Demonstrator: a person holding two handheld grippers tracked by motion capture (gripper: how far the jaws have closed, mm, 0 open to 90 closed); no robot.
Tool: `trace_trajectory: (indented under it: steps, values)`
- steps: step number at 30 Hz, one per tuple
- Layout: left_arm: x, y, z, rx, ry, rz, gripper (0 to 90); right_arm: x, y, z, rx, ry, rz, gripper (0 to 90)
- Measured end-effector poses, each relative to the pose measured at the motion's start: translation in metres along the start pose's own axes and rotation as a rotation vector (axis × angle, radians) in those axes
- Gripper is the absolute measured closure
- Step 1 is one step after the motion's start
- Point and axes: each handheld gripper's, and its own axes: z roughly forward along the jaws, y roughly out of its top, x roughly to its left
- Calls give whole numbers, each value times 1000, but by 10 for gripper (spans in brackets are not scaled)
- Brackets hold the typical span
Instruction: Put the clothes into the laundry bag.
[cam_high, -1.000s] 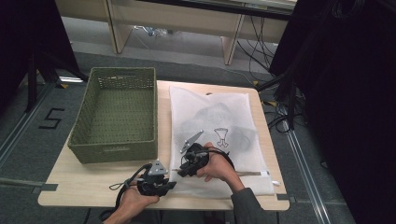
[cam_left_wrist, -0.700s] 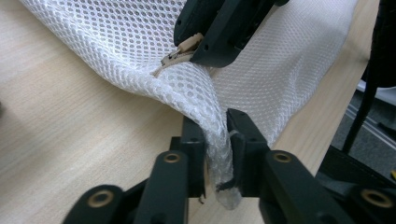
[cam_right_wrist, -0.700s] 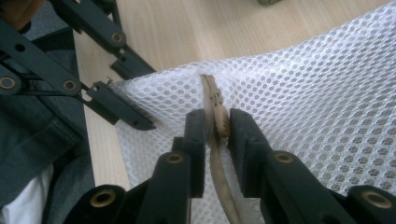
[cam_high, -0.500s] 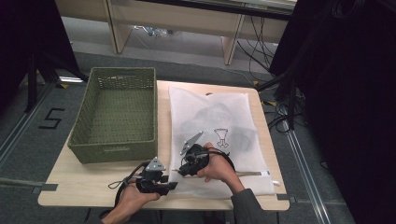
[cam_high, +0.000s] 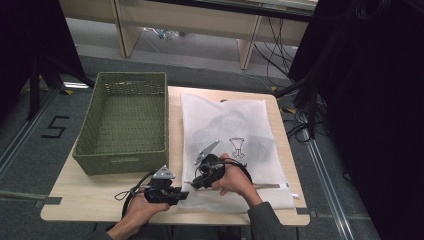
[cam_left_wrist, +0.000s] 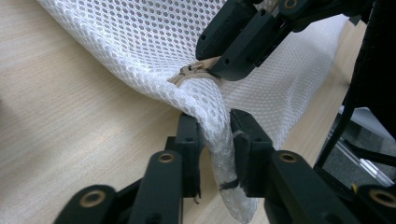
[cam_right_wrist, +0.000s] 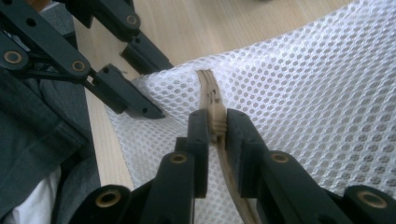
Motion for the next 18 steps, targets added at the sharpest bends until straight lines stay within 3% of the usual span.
trace_trajectory:
  steps: [5,9,18]
  values:
    - [-2,-1,0,-4,14,29,802,-1,-2,1,1,12,27,785]
    - [-6,0,-1,2,30,76,806,-3,-4,3,-1,26,39,775]
    - [-5,-1,0,7,31,81,799,-2,-4,4,9,27,10,826]
